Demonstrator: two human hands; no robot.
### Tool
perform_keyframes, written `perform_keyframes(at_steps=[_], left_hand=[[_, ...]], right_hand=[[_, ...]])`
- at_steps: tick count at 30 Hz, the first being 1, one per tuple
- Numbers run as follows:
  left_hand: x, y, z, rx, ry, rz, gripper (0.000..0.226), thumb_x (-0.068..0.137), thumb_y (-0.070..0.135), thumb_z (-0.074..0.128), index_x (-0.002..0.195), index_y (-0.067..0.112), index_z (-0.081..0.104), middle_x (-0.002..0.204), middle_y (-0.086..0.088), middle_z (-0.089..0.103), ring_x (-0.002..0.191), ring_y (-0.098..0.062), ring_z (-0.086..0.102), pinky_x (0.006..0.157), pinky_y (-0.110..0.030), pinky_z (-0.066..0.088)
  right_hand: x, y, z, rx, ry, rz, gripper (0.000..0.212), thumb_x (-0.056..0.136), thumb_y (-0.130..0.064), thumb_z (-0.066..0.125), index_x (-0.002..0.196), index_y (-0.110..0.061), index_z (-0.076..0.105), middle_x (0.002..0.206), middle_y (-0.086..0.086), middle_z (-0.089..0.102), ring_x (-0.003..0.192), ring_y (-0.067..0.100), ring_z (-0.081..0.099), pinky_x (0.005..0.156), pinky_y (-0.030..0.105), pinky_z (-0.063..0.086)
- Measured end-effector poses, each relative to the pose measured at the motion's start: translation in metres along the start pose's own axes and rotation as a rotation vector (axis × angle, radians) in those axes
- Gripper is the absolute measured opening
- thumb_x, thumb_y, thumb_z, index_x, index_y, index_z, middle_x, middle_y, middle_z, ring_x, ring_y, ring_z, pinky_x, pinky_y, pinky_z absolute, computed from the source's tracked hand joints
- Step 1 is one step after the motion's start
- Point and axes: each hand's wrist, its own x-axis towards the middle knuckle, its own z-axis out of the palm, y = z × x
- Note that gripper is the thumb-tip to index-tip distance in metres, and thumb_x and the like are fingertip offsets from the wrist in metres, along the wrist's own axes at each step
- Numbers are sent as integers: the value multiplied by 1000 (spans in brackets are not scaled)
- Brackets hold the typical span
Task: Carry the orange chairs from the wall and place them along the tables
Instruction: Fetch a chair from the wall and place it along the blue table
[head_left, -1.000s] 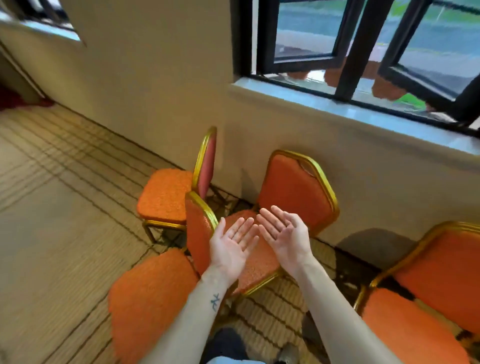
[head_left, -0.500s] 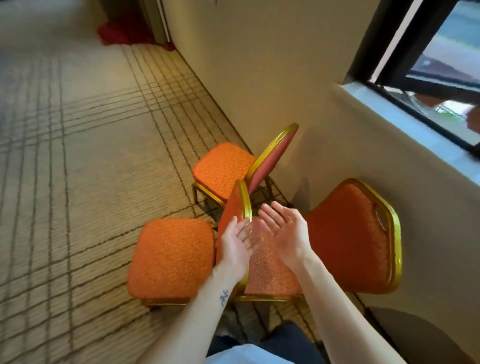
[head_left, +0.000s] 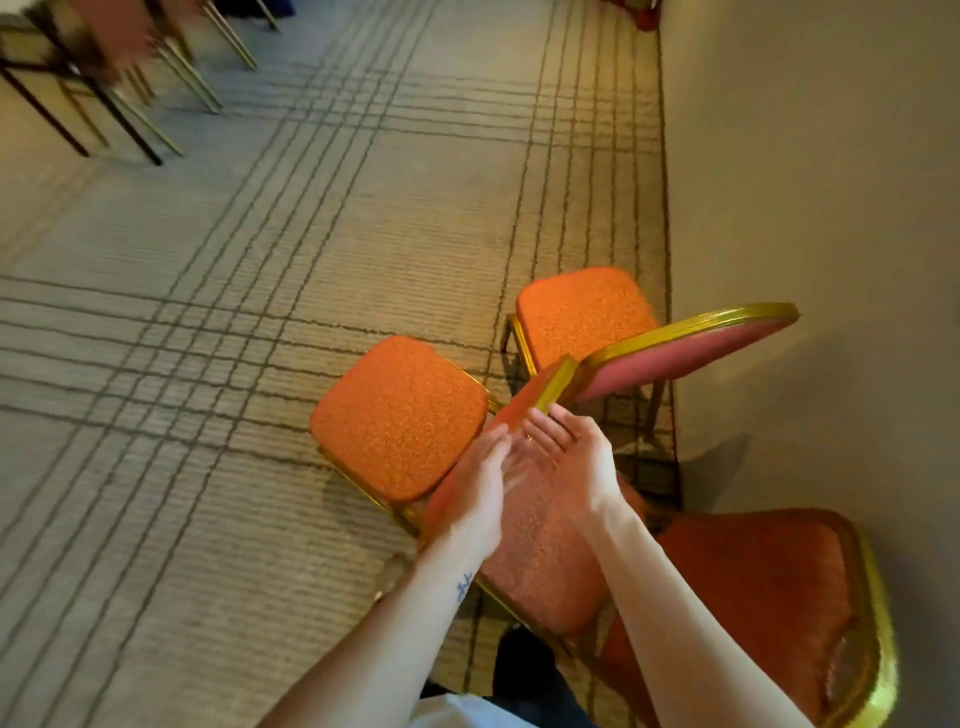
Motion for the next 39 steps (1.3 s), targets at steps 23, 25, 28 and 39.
perform_keyframes(at_steps=[23,25,28,39], left_hand=[[64,-53,9,1259,576,427,36,67,26,88,97,18,69,106,3,61,96,-24,63,79,-41,51],[63,-49,6,1251,581,455,34,63,24,89,89,19,68,100,5,59,89,-22,63,76,-41,50],[67,-35,-6,1205,644,489,29,65,20,86,85,21,66,100,6,54,88,-21,63,79,-42,49],[84,79,-71,1251,743,684,26,69,12,82,87,14,64,110,0,51,90,-27,60,76,-43,50]], right_hand=[[99,-11,1,-1478,-472,-450,49,71,-5,47,93,-41,71,98,-22,71,109,13,60,111,40,37],[102,-12,4,-1567,-525,-478,42,72,-10,48,93,-39,71,99,-21,71,110,7,58,119,39,19],[107,-9,20,-1651,-606,-556,39,73,-16,50,99,-37,71,109,-19,68,123,5,52,123,47,2],[117,5,127,-1709,-677,-856,36,85,-15,62,116,-33,60,118,-14,59,130,14,42,121,58,0]])
